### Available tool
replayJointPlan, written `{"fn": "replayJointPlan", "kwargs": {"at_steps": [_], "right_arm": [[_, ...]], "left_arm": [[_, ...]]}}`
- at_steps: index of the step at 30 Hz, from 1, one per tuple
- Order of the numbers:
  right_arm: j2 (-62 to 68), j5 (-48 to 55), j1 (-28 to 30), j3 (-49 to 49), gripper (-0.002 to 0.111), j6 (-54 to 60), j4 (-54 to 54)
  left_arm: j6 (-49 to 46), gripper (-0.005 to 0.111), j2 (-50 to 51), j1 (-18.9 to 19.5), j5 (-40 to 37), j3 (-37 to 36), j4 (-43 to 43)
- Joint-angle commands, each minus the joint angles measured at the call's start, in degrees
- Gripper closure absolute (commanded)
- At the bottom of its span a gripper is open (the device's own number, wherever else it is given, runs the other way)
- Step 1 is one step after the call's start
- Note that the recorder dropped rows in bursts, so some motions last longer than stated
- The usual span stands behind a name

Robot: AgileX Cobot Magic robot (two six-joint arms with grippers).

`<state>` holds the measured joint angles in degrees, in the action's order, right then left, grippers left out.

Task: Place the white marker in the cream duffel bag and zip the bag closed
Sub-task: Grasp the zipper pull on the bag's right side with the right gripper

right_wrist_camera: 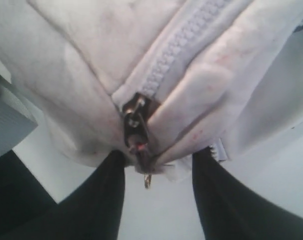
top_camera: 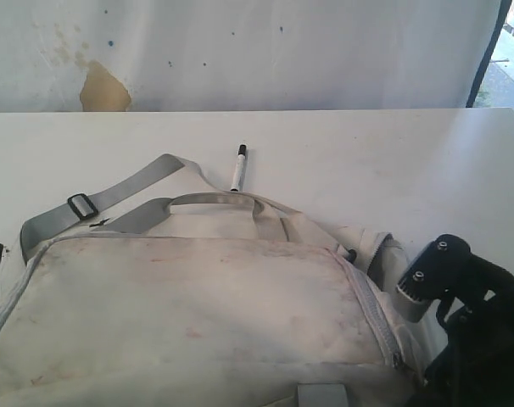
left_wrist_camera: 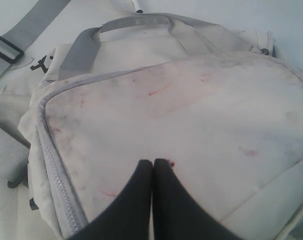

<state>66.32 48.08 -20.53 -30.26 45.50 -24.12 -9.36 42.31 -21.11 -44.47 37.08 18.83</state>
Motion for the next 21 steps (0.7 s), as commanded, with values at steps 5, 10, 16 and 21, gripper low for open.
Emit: {"fn": "replayJointPlan", "kwargs": {"at_steps": [5, 10, 16, 21], "right_arm": [[3.5, -2.5, -0.1, 1.7, 0.068, 3.4, -1.9], [5.1, -2.5, -0.1, 1.7, 0.072, 3.4, -3.5], [5.2, 2.0, -0.1, 0.2, 0.108, 5.5, -2.2], [3.9, 7.5, -0.1, -3.5, 0.108, -0.5, 2.2]], "left_arm": [[-0.1, 0.107, 0.0, -0.4, 0.8, 0.4, 0.4], [-0.1, 0.107, 0.0, -0.4, 0.8, 0.4, 0.4], [-0.1, 0.107, 0.0, -0.4, 0.8, 0.4, 0.4], [-0.9, 0.107, 0.0, -0.4, -0.5, 0.4, 0.4]]}}
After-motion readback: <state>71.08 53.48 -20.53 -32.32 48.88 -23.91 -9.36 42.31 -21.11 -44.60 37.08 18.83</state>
